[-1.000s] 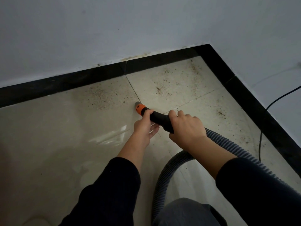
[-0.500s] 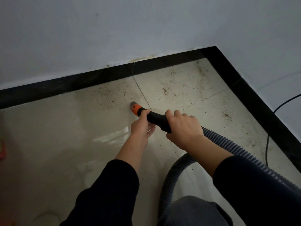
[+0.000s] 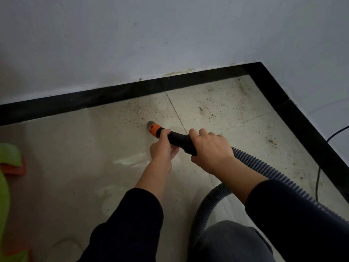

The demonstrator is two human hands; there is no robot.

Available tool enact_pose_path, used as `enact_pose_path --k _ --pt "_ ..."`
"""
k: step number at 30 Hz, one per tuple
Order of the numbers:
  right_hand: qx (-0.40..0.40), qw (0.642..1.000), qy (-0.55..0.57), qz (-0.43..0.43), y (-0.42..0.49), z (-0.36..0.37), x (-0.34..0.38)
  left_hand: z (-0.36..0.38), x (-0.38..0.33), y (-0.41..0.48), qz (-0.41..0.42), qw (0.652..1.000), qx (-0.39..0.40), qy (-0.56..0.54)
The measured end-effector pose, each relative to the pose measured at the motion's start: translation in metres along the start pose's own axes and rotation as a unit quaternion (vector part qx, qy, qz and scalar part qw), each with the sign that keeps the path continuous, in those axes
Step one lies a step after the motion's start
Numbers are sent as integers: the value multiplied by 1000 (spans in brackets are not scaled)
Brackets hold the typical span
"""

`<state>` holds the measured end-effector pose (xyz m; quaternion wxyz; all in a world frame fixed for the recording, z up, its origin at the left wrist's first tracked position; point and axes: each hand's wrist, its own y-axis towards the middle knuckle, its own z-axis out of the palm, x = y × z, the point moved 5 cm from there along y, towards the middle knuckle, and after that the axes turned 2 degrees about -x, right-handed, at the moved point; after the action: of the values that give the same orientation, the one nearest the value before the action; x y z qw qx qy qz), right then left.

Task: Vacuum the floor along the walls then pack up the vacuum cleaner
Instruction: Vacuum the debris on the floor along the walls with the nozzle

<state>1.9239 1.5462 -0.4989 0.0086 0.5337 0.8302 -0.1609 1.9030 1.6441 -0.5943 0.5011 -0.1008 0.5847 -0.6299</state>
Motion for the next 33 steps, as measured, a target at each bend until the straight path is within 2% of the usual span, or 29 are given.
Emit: enact_pose_path --k 19,33 --pt "-17 998 12 -53 16 -4 32 -26 -21 -7 46 990 -110 -72" --pt "-34 995 30 -87 27 -4 53 -43 -35 -7 78 981 -154 -84"
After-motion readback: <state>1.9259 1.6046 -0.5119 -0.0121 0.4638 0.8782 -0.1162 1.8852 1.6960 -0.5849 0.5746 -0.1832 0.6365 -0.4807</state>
